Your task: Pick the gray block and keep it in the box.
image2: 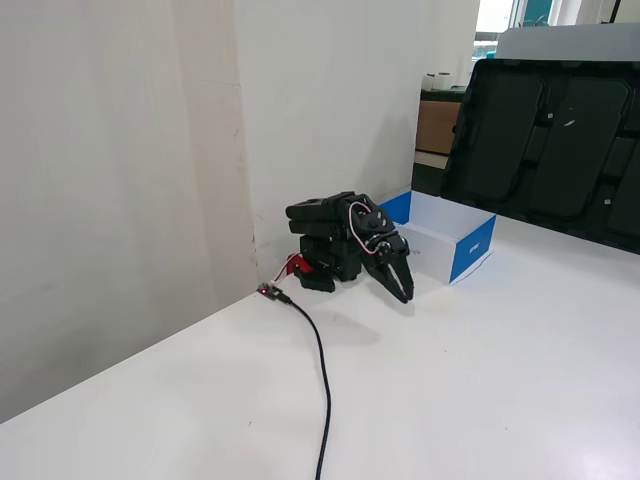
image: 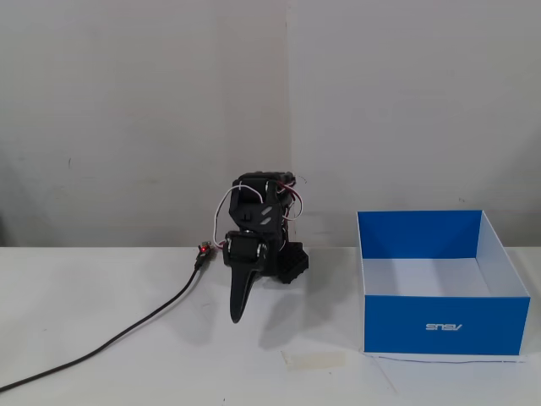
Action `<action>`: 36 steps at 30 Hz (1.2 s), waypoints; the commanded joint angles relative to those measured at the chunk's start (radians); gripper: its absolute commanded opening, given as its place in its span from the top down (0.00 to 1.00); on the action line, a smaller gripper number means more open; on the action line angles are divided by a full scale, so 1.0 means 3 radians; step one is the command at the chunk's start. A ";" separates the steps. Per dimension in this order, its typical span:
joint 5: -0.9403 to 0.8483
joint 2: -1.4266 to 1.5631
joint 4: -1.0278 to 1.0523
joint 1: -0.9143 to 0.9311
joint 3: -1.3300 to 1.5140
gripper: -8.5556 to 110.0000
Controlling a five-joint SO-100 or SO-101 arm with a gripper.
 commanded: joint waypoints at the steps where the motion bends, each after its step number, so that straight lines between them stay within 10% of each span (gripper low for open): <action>1: 0.0036 0.0399 0.0087 0.0051 0.0046 0.93; 36: 0.0051 0.0404 0.0307 0.0118 0.0005 0.93</action>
